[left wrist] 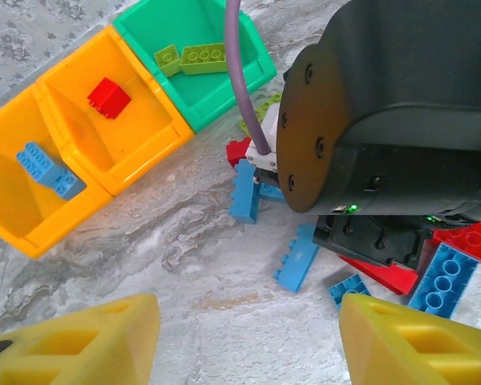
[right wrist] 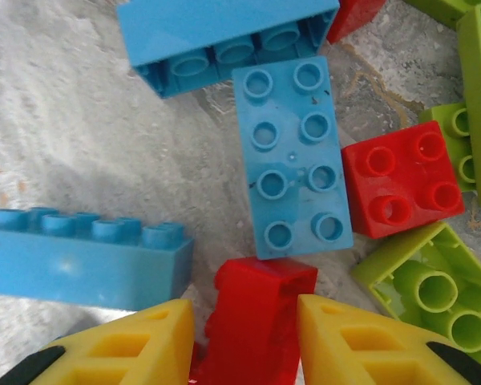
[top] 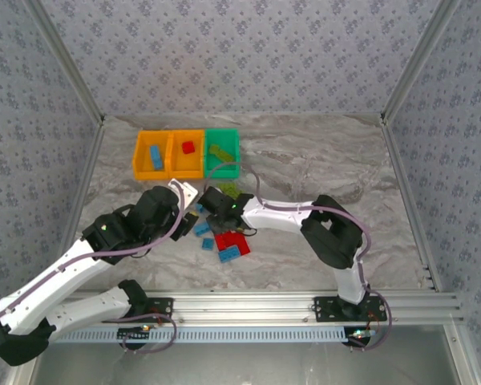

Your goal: Sort the legos into containers by color

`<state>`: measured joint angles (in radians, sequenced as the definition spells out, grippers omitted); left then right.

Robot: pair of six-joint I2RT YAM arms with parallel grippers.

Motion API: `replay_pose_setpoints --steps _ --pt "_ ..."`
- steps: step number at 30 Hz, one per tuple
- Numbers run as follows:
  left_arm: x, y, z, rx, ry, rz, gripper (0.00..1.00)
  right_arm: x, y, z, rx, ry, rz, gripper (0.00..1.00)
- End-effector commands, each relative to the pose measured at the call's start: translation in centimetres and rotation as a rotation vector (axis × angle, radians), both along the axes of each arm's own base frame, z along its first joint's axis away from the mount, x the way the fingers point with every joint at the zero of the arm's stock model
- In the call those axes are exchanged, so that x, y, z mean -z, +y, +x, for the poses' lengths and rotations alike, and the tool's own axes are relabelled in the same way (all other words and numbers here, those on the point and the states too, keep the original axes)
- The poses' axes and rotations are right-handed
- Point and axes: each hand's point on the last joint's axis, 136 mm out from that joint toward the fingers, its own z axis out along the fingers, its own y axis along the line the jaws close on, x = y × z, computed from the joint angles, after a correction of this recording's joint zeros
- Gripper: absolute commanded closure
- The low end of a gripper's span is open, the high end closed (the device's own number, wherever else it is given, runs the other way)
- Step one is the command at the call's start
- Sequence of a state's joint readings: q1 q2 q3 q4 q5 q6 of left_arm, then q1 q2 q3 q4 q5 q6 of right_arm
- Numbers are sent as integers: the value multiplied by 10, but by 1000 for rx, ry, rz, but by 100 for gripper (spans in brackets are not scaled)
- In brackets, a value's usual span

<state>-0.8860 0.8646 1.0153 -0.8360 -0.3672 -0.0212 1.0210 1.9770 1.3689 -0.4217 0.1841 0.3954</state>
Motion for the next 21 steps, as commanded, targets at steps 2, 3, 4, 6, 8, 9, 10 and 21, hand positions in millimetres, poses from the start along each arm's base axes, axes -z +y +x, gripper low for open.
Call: replay_pose_setpoints --steps 2,3,4,6,8,9,10,21 --pt "3 11 1 -24 -24 49 38 17 -16 -3 9 18 -118 59" --pt "3 11 1 -24 -24 50 39 19 -17 -3 13 20 -123 59" --pt "3 11 1 -24 -26 50 39 21 -20 -4 19 24 -132 59" --pt "3 11 2 -26 -25 53 38 25 -25 -5 29 25 -150 58" --pt "4 11 2 -26 -24 56 38 27 -28 -5 38 30 -157 58" --pt "5 11 2 -27 -24 60 38 28 -28 -5 41 31 -158 58" --pt "6 12 2 -30 -23 63 38 27 -28 -5 42 31 -160 58" --pt "7 14 3 -39 -22 70 38 22 -31 -4 77 43 -145 51"
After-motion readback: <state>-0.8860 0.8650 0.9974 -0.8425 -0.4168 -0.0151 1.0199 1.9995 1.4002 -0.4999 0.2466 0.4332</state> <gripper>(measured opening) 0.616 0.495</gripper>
